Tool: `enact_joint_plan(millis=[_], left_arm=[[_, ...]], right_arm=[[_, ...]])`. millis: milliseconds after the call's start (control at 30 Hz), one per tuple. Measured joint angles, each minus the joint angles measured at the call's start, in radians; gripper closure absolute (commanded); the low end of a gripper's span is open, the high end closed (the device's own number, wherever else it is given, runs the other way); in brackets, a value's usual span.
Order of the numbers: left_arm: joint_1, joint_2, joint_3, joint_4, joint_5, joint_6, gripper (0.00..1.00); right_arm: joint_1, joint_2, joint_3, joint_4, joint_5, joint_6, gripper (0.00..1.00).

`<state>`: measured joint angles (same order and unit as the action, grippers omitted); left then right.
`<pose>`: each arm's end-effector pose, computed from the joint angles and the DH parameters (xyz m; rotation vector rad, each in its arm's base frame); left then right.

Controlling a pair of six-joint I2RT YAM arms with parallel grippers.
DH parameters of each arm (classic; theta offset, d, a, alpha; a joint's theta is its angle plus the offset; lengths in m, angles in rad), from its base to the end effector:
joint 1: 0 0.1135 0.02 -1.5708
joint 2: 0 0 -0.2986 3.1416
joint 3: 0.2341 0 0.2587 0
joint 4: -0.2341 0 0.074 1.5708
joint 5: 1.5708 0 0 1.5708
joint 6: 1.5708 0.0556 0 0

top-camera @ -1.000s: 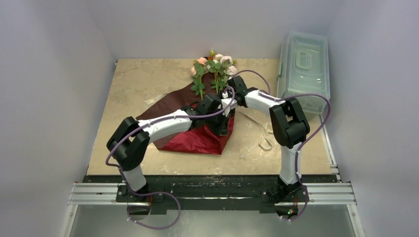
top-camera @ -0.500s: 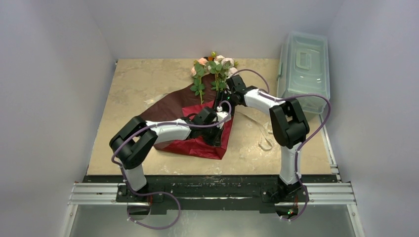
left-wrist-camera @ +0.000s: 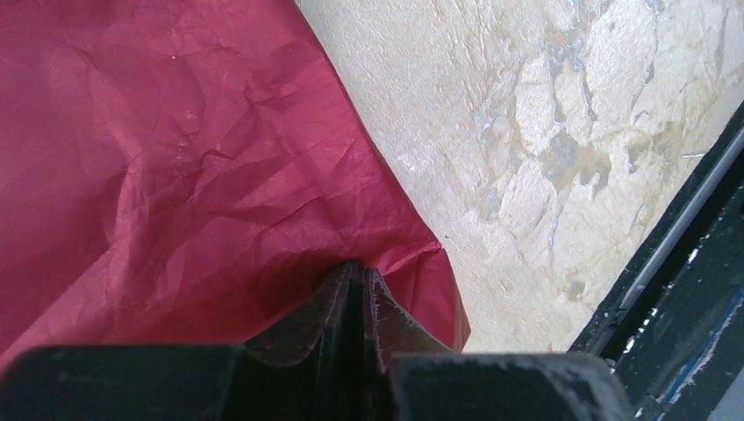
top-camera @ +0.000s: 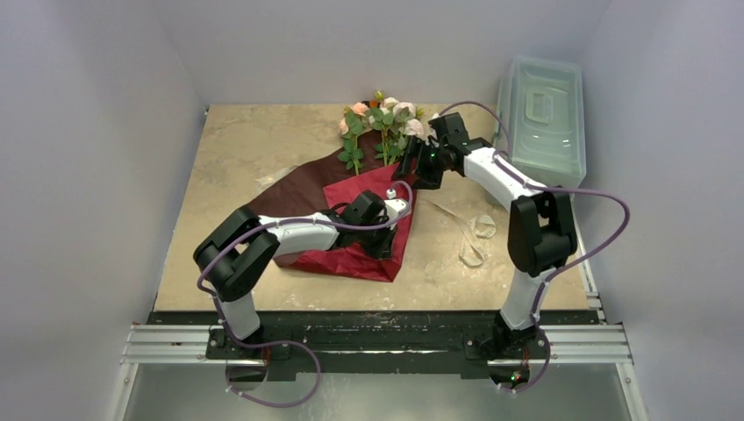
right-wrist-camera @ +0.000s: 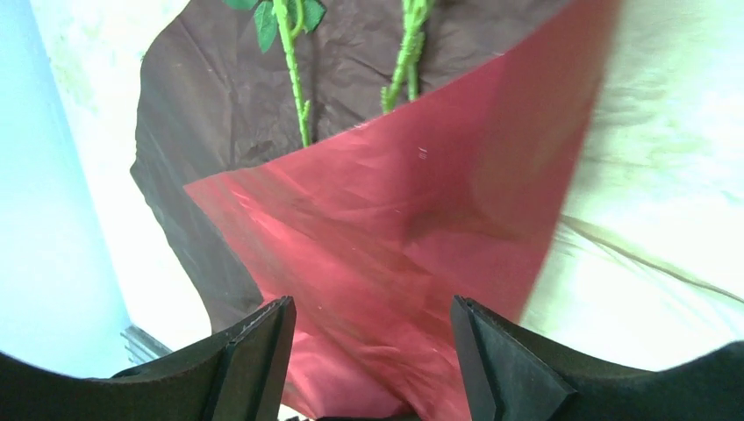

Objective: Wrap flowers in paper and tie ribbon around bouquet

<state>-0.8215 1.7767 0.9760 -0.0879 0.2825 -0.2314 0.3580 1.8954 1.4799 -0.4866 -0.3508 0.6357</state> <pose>0.2472 -0.2885 0.1680 0.8751 2.4314 -0.7776 0.4128 0.1749 0.2508 0.2008 2.5896 0.8331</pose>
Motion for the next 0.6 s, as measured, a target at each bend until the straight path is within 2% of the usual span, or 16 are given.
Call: enact_joint_plan(millis=[200, 433, 600], left_arm=[[0.000, 0.010, 0.006, 0.005, -0.001, 0.078, 0.91], [0.001, 0.028, 0.015, 0.006, 0.012, 0.147, 0.92], [0.003, 0.030, 0.015, 0.006, 0.023, 0.176, 0.93]], right_arm=[[-0.030, -0.076, -0.112, 0.012, -0.003, -0.012, 0.35], [-0.022, 0.029, -0.131, 0.066, -0.030, -0.012, 0.37], [-0.024, 0.130, -0.075, 0.074, -0.036, -0.015, 0.37]])
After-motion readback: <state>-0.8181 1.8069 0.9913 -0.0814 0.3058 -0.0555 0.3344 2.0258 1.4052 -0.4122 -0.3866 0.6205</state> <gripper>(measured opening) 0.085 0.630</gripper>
